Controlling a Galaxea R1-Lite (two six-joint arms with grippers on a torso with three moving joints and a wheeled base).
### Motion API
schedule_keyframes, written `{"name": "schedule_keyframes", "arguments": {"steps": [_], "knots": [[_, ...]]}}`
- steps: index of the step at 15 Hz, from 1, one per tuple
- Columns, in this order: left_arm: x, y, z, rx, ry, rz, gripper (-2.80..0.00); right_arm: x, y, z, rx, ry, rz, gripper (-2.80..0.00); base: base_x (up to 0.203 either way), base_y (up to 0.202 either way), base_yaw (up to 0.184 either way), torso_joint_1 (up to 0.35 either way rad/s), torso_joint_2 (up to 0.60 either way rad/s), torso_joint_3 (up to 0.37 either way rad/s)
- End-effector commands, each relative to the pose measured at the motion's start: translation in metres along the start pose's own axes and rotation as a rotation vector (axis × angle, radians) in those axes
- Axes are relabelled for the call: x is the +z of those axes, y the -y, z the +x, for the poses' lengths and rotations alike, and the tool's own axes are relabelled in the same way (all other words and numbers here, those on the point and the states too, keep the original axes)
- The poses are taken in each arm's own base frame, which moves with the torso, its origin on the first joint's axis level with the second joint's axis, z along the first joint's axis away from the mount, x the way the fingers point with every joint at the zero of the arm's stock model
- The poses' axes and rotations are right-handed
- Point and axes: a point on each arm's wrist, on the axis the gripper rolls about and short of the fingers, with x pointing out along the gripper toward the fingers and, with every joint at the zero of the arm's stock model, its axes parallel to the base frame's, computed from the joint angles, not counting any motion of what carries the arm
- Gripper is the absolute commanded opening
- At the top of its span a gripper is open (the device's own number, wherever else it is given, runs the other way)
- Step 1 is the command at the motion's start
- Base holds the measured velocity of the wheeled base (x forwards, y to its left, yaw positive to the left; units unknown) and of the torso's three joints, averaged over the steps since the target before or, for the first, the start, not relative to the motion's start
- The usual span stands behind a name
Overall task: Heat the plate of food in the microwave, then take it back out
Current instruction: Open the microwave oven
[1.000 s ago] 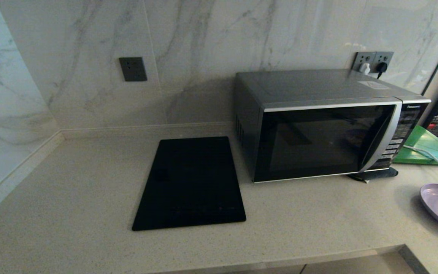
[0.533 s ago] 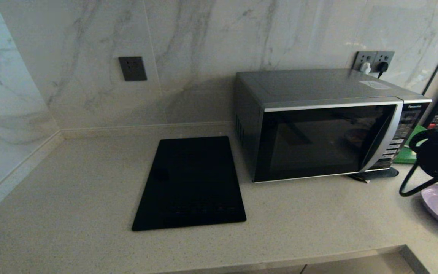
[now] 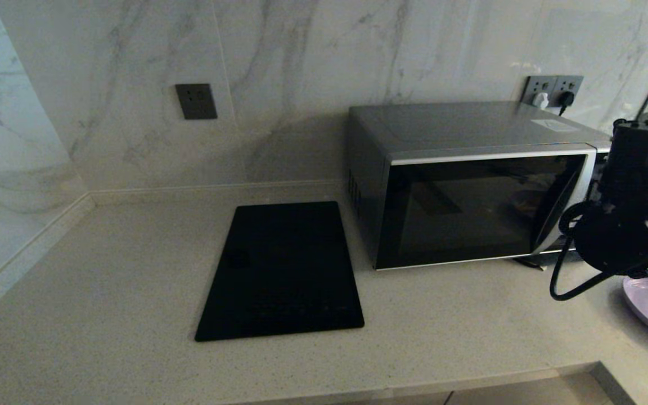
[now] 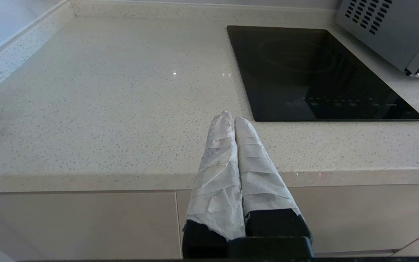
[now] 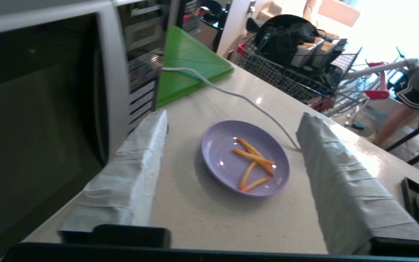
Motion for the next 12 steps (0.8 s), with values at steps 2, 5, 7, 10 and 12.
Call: {"name": "schedule_keyframes", "arguments": {"steps": [2, 5, 7, 10, 12], "knots": [[0.000, 0.000, 0.000, 0.001, -0.001, -0.001, -2.80, -0.014, -0.026, 0.004, -0.003, -0.008, -0.021, 0.00, 0.000, 0.000, 0.000, 0.000, 0.00, 0.000], [0.000, 0.000, 0.000, 0.001, -0.001, -0.001, -2.80, -0.032, -0.062, 0.012, -0.062, 0.009, 0.094, 0.00, 0.000, 0.000, 0.000, 0.000, 0.00, 0.000], [0.000, 0.000, 0.000, 0.001, -0.001, -0.001, -2.80, -0.040, -0.076, 0.015, -0.123, 0.014, 0.125, 0.00, 0.000, 0.000, 0.000, 0.000, 0.00, 0.000], [0.000, 0.000, 0.000, 0.001, -0.001, -0.001, -2.80, -0.051, -0.086, 0.028, -0.173, 0.014, 0.156, 0.00, 0.000, 0.000, 0.000, 0.000, 0.00, 0.000], [0.000, 0.000, 0.000, 0.001, -0.001, -0.001, -2.80, -0.056, -0.093, 0.040, -0.197, 0.021, 0.206, 0.00, 0.000, 0.000, 0.000, 0.000, 0.00, 0.000]]}}
